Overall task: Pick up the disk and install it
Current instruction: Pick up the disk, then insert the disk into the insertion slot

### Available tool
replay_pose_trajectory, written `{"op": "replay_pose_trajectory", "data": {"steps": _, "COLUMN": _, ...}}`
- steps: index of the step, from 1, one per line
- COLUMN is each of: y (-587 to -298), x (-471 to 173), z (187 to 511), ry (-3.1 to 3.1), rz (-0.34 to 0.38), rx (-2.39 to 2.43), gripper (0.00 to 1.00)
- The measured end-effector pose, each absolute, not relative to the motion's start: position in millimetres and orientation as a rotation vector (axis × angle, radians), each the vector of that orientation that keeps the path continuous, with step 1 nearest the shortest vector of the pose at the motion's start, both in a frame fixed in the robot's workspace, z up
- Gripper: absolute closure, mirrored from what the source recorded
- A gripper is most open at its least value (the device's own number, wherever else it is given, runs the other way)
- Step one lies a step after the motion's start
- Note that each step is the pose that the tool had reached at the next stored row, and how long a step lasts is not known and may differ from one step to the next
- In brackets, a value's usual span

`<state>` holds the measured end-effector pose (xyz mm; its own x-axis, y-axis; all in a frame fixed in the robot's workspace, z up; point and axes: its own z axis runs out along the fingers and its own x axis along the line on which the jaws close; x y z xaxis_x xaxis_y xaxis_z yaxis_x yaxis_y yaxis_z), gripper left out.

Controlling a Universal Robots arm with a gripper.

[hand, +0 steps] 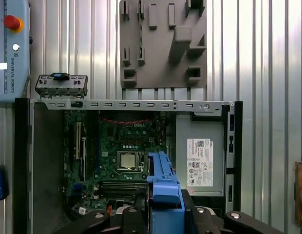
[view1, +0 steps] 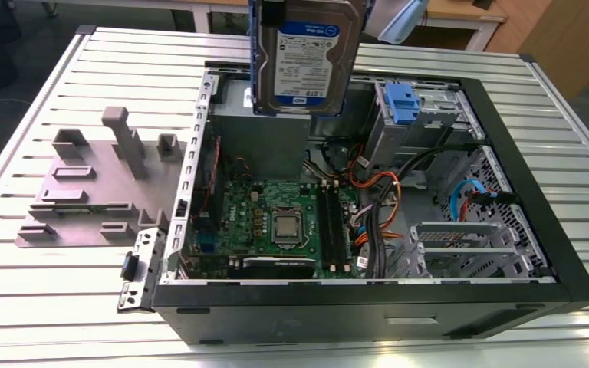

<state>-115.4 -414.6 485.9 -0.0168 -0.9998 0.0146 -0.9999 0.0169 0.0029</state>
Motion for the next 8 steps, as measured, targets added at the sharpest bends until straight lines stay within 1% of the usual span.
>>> {"op": "replay_pose_trajectory", "data": {"steps": 8, "y": -418.4, "x": -113.0, "z": 485.8, "ry": -2.231, "rz": 0.013, "rx": 2.194, "gripper": 0.64}}
